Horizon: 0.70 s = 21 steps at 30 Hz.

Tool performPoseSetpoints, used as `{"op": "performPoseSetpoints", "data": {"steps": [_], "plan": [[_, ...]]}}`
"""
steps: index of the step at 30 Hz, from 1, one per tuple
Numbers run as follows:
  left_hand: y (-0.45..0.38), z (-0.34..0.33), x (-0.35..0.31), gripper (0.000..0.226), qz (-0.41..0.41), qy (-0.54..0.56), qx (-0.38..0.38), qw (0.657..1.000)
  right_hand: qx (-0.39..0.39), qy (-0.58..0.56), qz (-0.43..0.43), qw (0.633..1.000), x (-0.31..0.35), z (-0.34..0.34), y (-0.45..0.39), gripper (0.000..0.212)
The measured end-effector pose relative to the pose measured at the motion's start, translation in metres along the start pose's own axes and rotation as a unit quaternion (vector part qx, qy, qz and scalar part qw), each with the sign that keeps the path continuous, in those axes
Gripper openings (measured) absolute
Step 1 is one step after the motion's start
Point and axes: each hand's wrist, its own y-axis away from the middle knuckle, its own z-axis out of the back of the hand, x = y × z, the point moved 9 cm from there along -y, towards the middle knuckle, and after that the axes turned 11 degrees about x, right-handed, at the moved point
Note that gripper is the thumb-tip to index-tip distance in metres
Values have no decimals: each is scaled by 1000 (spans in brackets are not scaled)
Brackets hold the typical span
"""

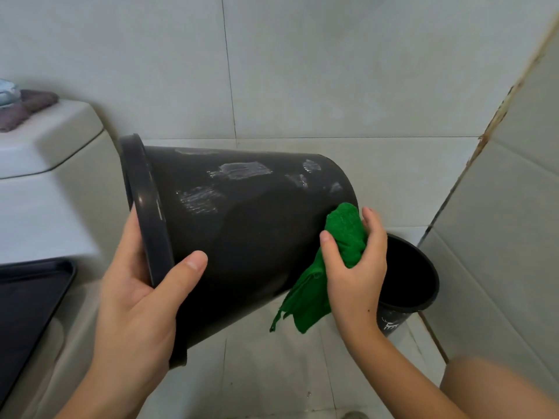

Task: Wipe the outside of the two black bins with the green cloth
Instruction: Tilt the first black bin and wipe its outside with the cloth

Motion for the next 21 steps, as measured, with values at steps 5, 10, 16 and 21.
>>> {"op": "performPoseSetpoints", "data": {"steps": [5, 10, 16, 21], "plan": [[0, 2, 1, 70, 4, -8, 0, 1000, -71, -23, -71, 995, -12, 24, -18, 24], [-4, 12, -1, 56, -11, -19, -5, 1000, -61, -59, -83, 993, -9, 32, -39, 17], [-11, 14, -2, 70, 1, -11, 52, 999, 24, -129, -114, 985, -6, 34, -64, 6], [-13, 15, 8, 82, 44, -57, 38, 997, 37, -238, -175, 955, -16, 31, -63, 5]]}}
